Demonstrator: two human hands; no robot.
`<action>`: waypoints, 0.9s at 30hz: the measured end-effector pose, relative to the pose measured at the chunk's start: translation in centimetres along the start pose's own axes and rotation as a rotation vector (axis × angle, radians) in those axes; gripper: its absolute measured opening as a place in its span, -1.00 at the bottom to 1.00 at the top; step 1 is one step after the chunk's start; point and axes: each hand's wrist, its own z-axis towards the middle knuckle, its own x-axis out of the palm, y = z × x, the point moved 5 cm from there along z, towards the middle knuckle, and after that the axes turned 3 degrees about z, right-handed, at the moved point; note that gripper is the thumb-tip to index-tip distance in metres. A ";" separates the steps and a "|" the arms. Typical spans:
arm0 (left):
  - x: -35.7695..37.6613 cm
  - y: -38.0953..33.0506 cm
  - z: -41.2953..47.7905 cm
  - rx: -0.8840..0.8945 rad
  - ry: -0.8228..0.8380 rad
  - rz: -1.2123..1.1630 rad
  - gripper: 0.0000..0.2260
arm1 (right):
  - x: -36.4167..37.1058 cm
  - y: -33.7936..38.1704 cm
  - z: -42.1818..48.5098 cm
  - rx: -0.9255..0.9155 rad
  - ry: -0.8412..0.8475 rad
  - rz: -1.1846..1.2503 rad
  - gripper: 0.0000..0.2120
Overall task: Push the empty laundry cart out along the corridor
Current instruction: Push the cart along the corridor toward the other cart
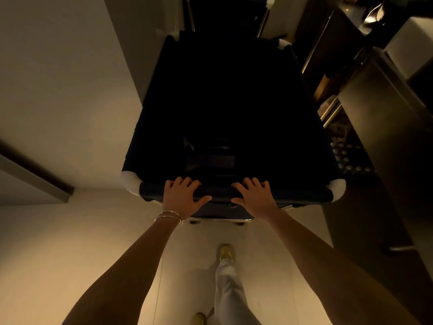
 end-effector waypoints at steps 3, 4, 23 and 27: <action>0.5 0.6 2.9 -0.008 -0.005 -0.011 -0.44 | -0.6 -1.2 2.7 -0.006 -0.001 0.013 -0.52; 0.6 0.8 3.9 -0.013 -0.003 -0.010 -0.44 | -0.8 -1.6 3.7 -0.006 -0.001 0.011 -0.52; 3.3 5.1 21.5 -0.096 0.008 -0.065 -0.31 | -4.2 -8.8 21.1 -0.010 0.128 0.014 -0.47; 3.7 5.7 24.5 -0.090 0.007 -0.076 -0.35 | -5.0 -9.9 23.8 -0.013 0.107 0.010 -0.49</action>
